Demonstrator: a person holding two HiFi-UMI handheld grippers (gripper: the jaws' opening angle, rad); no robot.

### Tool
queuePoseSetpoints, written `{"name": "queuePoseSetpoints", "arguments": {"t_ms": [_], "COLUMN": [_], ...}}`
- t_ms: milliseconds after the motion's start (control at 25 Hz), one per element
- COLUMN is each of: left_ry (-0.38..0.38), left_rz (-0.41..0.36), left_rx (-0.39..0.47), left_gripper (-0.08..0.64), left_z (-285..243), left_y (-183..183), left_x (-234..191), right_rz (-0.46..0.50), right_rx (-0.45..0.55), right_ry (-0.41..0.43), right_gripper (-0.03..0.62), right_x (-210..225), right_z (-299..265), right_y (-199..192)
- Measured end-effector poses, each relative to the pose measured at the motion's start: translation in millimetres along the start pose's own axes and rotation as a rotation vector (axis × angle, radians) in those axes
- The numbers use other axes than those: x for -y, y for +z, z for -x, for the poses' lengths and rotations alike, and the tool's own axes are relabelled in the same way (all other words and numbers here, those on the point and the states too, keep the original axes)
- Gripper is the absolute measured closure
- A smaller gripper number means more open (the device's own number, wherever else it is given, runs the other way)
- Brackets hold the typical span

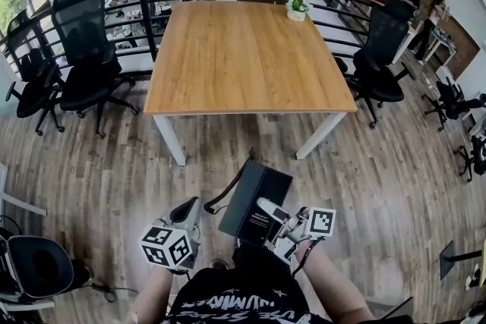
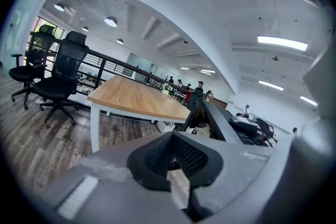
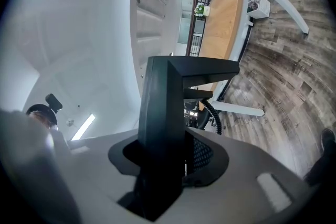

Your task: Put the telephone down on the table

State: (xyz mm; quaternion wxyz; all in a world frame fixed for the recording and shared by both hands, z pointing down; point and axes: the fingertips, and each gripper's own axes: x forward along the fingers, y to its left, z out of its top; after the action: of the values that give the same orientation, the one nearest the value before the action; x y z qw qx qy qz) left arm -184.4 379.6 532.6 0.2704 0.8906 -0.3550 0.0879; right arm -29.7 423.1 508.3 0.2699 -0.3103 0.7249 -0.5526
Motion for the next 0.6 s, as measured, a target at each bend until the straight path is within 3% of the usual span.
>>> {"name": "queuePoseSetpoints", "arguments": {"t_ms": [280,600], "left_ry": [0.029,0.089], "left_rz": [-0.007,-0.001], "left_rx": [-0.017,0.014], "left_gripper": [0.557,0.558], "left_z": [-33.6,-146.7], "left_y": [10.2,79.7], "left_x": [-26.1,-57.4], "right_rz": [-0.029,0.021], "right_rx": [-0.004,-0.104], "right_ry": [0.007,0.023], "right_gripper": [0.431,0.430], "right_x": [31.0,55.3], "right_z": [-24.7,-81.0], "right_y": [43.9,166.2]}}
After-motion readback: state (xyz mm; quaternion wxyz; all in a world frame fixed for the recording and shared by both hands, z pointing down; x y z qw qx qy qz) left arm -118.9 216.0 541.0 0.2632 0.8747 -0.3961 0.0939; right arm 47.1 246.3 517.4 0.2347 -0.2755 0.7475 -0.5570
